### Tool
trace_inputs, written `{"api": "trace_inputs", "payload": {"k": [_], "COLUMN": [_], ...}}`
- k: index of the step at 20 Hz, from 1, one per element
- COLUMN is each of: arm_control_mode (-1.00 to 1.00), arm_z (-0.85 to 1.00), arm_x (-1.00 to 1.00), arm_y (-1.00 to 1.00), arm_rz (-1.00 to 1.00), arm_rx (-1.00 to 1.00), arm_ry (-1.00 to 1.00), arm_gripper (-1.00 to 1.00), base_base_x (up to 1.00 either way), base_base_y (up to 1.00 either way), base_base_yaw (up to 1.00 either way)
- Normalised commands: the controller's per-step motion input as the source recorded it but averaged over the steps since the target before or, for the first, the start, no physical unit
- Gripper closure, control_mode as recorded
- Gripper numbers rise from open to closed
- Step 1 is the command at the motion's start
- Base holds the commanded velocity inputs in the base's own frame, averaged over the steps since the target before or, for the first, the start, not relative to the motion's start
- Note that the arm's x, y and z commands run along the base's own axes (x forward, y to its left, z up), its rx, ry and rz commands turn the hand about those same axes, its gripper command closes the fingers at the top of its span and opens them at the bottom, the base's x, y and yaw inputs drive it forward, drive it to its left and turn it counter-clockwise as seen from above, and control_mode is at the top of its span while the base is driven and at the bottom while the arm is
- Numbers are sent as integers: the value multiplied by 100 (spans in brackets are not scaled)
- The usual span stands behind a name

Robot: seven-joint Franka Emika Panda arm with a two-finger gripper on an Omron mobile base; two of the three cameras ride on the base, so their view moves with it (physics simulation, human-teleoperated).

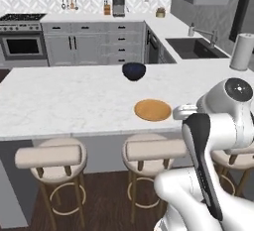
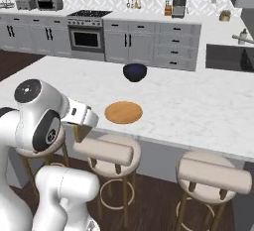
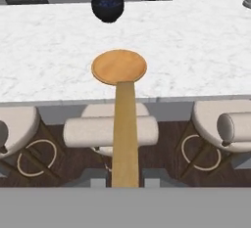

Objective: Start the toaster. Once the lever pops up, take the bread to the plate on the dining counter.

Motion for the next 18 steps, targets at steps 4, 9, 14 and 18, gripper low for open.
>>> {"api": "trace_inputs", "payload": {"k": [4, 9, 14, 18], "arm_control_mode": [100, 100, 100, 100], "arm_z": [0, 0, 0, 0], "arm_x": [0, 0, 0, 0], "arm_y": [0, 0, 0, 0], "arm_rz": [0, 0, 0, 0], "arm_rx": [0, 0, 0, 0], "arm_ry": [0, 0, 0, 0], "arm_gripper": [100, 100, 100, 100], "base_base_x": [59, 57, 53, 43], "base_base_y": [16, 12, 40, 61], "base_base_yaw": [-13, -8, -13, -15]}}
